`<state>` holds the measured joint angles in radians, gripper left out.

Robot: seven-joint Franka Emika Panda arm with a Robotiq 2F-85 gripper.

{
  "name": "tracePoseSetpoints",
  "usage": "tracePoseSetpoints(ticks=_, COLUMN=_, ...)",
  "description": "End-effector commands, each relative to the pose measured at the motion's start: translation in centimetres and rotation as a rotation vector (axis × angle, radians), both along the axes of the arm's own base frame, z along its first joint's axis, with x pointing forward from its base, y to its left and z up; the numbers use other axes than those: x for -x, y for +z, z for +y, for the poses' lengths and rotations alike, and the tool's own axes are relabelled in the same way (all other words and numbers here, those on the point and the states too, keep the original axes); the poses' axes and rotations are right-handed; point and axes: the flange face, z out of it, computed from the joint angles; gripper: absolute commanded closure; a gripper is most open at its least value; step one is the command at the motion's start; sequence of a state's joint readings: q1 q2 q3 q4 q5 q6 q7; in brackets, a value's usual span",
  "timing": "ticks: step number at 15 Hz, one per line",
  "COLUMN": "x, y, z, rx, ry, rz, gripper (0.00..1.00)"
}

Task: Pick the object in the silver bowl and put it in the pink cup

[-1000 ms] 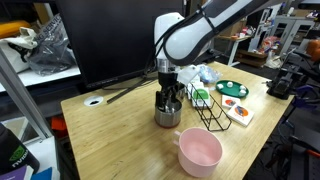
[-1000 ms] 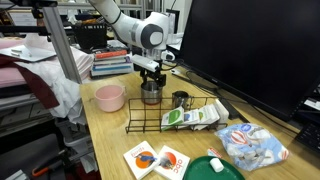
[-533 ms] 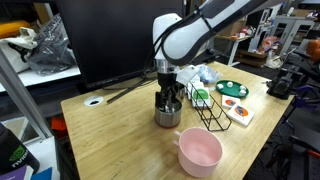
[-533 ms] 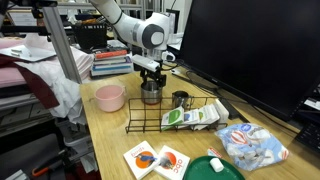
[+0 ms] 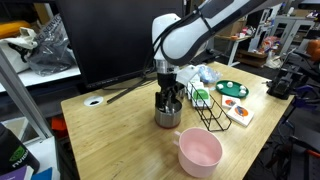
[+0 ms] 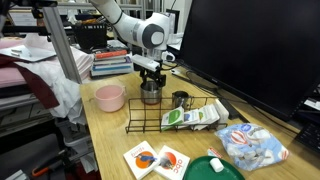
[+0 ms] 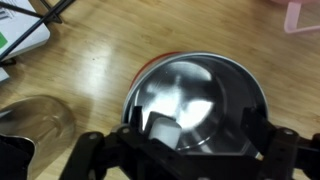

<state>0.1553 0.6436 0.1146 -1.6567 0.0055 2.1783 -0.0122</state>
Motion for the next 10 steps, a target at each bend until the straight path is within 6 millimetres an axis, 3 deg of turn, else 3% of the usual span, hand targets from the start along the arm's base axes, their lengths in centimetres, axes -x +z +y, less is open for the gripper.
tracePoseSetpoints(ticks=1, x=-0.26, y=0.01, z=0.25, rx=0.011, ry=0.012, rz=0.012, gripper=0.26)
tracePoseSetpoints(ticks=3, x=-0.24, y=0.12, z=0.37, rx=0.014, ry=0.011, rz=0.006, gripper=0.30)
tracePoseSetpoints(ticks=9, x=-0.27, y=0.05, z=0.55, rx=0.018, ry=0.013, rz=0.004, gripper=0.72)
tracePoseSetpoints(ticks=10, x=-0.28, y=0.00, z=0.59, rx=0.019, ry=0.015, rz=0.005, gripper=0.73)
